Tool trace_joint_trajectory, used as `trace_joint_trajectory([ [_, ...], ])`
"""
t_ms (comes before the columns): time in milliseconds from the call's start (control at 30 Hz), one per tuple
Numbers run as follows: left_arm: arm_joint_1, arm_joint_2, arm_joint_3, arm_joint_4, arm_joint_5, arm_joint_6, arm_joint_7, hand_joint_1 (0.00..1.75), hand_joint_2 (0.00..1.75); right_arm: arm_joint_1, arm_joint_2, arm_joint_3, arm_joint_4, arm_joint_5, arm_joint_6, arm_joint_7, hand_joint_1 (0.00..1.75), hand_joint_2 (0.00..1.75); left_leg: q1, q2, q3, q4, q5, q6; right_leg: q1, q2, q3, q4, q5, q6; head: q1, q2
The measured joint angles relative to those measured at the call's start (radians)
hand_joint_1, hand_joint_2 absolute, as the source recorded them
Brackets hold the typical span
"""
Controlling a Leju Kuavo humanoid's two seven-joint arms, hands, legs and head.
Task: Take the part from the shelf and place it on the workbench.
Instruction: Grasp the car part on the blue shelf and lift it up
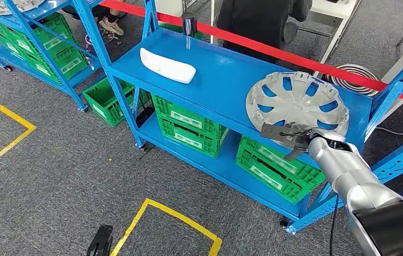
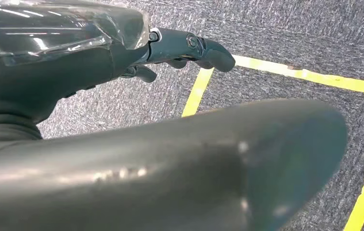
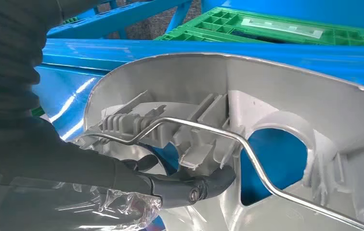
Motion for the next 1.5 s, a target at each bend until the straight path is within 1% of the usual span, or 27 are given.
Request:
trace_joint_trajectory([
  [533, 0.0, 0.0, -0.001, 0.0, 0.0, 0.0, -0.001, 0.0, 0.0, 0.007, -0.013, -0.001, 0.0, -0.002, -0.008, 0.0, 0.0, 1.75, 0.0, 0.0, 0.001, 0.0, 0.0, 0.0, 0.0, 0.0, 0.002, 0.0, 0.0, 0.0, 0.0, 0.0],
  [567, 0.0, 0.0, -0.001, 0.0, 0.0, 0.0, -0.001, 0.0, 0.0, 0.009, -0.013, -0.001, 0.0, -0.002, -0.013, -0.001, 0.08, 1.75, 0.0, 0.0, 0.001, 0.001, 0.0, 0.0, 0.0, 0.0, 0.002, 0.0, 0.0, 0.0, 0.0, 0.0],
  [667, 0.0, -0.001, -0.001, 0.0, 0.0, -0.001, -0.004, 0.0, 0.0, 0.017, -0.017, -0.001, 0.0, -0.002, -0.04, -0.005, 1.39, 1.75, 0.0, 0.0, 0.001, 0.001, 0.0, 0.0, 0.0, 0.0, 0.002, 0.0, 0.0, 0.0, 0.0, 0.0],
  [700, 0.0, -0.001, -0.001, 0.0, 0.001, -0.003, -0.004, 0.0, 0.0, 0.02, -0.018, -0.001, 0.0, -0.002, -0.05, -0.008, 1.75, 1.75, 0.0, 0.0, 0.001, 0.001, 0.0, 0.0, 0.0, 0.0, 0.002, 0.0, 0.0, 0.0, 0.0, 0.0],
  [900, 0.0, -0.001, -0.001, 0.0, 0.004, -0.005, -0.013, 0.0, 0.0, 0.026, -0.03, 0.0, 0.0, 0.022, -0.103, -0.044, 1.75, 1.75, 0.0, 0.0, 0.003, 0.001, 0.0, 0.0, 0.0, 0.0, 0.004, 0.0, 0.0, 0.0, 0.0, 0.0],
  [1067, -0.001, -0.002, -0.002, 0.0, 0.005, 0.005, -0.018, 0.0, 0.0, 0.041, -0.034, 0.009, 0.0, 0.061, -0.156, -0.052, 1.75, 1.75, 0.0, 0.002, 0.006, 0.001, -0.002, 0.0, 0.0, 0.002, 0.007, 0.0, 0.0, 0.0, 0.0, 0.0],
  [1500, -0.001, -0.008, -0.002, 0.0, 0.025, 0.012, -0.04, 0.0, 0.0, 0.043, -0.032, 0.078, 0.0, 0.172, -0.158, -0.053, 1.75, 1.75, 0.0, 0.002, 0.013, 0.001, -0.002, 0.0, 0.0, 0.002, 0.014, -0.001, 0.0, 0.0, 0.0, 0.0],
])
